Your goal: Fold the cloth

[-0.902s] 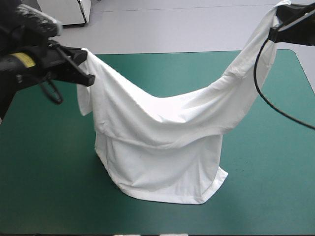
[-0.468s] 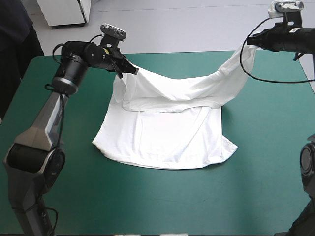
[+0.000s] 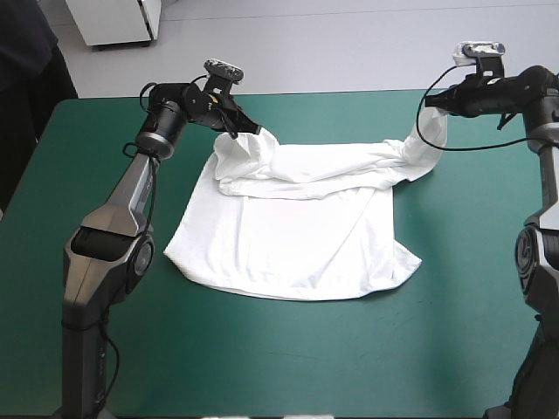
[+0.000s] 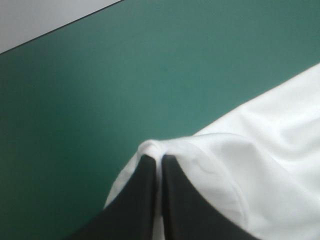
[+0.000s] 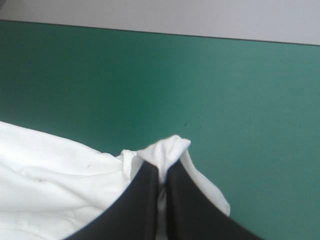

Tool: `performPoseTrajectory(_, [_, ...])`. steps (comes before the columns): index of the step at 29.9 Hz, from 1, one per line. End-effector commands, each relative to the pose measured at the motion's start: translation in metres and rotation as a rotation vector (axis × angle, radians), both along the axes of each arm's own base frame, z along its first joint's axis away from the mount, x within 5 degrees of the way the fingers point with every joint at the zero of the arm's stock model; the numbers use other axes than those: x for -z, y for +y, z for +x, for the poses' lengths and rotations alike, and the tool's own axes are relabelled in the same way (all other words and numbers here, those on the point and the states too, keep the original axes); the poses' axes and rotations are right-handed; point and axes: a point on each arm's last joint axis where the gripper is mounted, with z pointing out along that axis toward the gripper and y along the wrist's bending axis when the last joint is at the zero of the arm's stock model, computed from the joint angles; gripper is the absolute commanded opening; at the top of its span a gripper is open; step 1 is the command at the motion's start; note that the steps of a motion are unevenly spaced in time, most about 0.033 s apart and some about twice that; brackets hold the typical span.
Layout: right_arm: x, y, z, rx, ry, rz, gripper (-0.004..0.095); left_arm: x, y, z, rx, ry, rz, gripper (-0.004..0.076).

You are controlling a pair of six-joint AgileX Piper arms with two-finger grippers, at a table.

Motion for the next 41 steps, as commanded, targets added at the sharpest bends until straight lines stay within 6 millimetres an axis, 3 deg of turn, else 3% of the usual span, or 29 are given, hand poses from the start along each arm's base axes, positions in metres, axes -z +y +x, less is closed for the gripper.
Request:
performPoseTrajectory(1, [-0.026, -0.001, -0.007, -0.007, -0.077, -0.018, -0.0012, -0.050, 0.010, -0.010, -0.019, -0.133, -0.066, -0.0022])
performPoseTrajectory(8, [-0.008, -0.010, -0.009, -0.004, 0.043, -0.148, -0.0012, -0.046, 0.019, -0.012, -0.016, -0.062, -0.057, 0.0017])
performPoseTrajectory(17, [0.016, -0.011, -0.006, 0.025, 0.161, -0.209, -0.0011, -0.045, 0.027, -0.011, -0.021, -0.043, -0.068, 0.0323])
performPoseTrajectory(22, [0.035, -0.005, -0.007, -0.027, 0.263, -0.146, 0.0003, -0.047, 0.038, -0.012, -0.034, -0.018, -0.088, 0.0335])
performPoseTrajectory(25, [0.037, -0.004, -0.010, -0.053, 0.293, -0.144, 0.0104, -0.050, 0.043, -0.013, -0.015, -0.016, -0.119, 0.0335])
performPoseTrajectory(30, [0.029, -0.007, -0.016, -0.056, 0.305, -0.105, 0.0379, -0.051, 0.049, -0.016, 0.006, 0.021, -0.135, 0.0335])
performPoseTrajectory(33, [0.014, -0.006, -0.023, -0.058, 0.278, -0.109, 0.0516, -0.060, 0.056, -0.024, 0.009, 0.040, -0.123, 0.0335])
performPoseTrajectory(38, [-0.027, -0.001, -0.048, -0.066, 0.219, -0.117, 0.0531, -0.085, 0.070, -0.051, 0.005, 0.066, -0.106, 0.0335])
performPoseTrajectory(41, [-0.050, 0.003, -0.074, -0.058, 0.189, -0.133, 0.0531, -0.099, 0.080, -0.083, -0.004, 0.114, -0.052, 0.0335])
